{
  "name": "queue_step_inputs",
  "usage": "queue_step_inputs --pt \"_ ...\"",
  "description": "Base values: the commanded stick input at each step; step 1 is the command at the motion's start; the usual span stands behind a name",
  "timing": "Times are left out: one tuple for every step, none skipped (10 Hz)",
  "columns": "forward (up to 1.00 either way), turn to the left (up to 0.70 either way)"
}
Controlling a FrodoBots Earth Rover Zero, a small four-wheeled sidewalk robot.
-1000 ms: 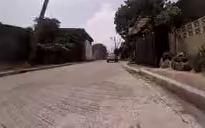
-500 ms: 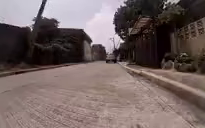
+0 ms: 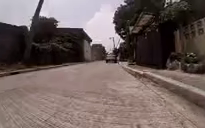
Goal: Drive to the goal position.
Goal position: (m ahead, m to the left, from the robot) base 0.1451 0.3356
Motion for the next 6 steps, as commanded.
queue_step_inputs --pt "0.7 0.0" --pt "0.7 0.0" --pt "0.7 0.0" --pt "0.7 0.0" --pt "0.7 0.0" --pt "0.7 0.0"
